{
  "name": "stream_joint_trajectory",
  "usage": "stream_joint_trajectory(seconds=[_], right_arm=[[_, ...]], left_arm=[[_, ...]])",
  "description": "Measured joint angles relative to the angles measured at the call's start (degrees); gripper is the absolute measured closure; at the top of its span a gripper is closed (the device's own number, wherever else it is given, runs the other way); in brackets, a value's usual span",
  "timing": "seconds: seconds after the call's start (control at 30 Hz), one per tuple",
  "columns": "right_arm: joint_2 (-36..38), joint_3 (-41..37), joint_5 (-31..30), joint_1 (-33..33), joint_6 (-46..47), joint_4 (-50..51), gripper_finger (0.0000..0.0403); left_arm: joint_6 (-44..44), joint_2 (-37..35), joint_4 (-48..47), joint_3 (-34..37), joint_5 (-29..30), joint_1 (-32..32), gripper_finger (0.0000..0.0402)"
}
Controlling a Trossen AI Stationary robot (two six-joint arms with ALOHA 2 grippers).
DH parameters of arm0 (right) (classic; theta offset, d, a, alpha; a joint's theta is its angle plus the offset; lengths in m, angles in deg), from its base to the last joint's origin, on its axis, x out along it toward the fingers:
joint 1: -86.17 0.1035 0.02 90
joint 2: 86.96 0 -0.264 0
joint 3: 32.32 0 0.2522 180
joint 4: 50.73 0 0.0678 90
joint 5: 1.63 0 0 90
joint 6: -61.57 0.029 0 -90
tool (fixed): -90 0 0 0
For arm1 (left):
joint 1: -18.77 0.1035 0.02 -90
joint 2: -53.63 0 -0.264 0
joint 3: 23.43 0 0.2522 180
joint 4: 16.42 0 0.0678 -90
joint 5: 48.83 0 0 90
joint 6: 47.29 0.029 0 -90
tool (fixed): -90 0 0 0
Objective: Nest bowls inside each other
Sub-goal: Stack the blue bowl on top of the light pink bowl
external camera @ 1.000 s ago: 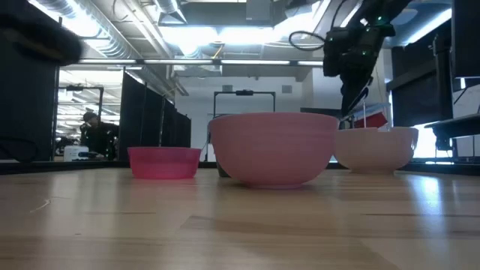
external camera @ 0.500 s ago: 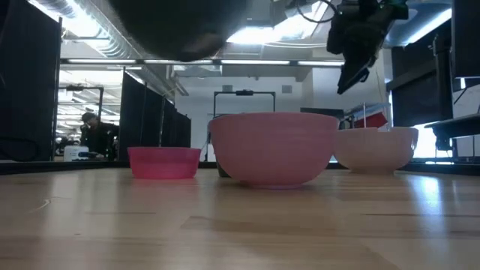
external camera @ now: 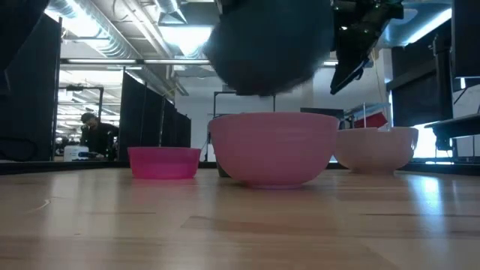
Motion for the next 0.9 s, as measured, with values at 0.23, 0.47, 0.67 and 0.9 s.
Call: stream_joint_trajectory(seconds=[0.23,0.47,0.67,0.9], right_arm=[[0.0,0.0,-1.3,0.0,0.2,-0.2,0.0228],[0.0,0.0,-1.3,0.0,0.2,-0.2,0.0228],[0.0,0.0,-1.4,0.0,0.9,-0.3,0.0228],[0.0,0.0,-1.4,0.0,1.0,-0.2,0.0228]], left_arm=[[1.9,5.9,-0.9,-1.9,-0.7,0.1,0.0402],[3.1,6.7,0.8,-1.9,-0.8,1.4,0.0402],[5.2,8.7,-0.2,-1.9,-0.7,2.7,0.0402],[7.0,9.6,-0.3,-1.9,-0.9,1.8,0.04]])
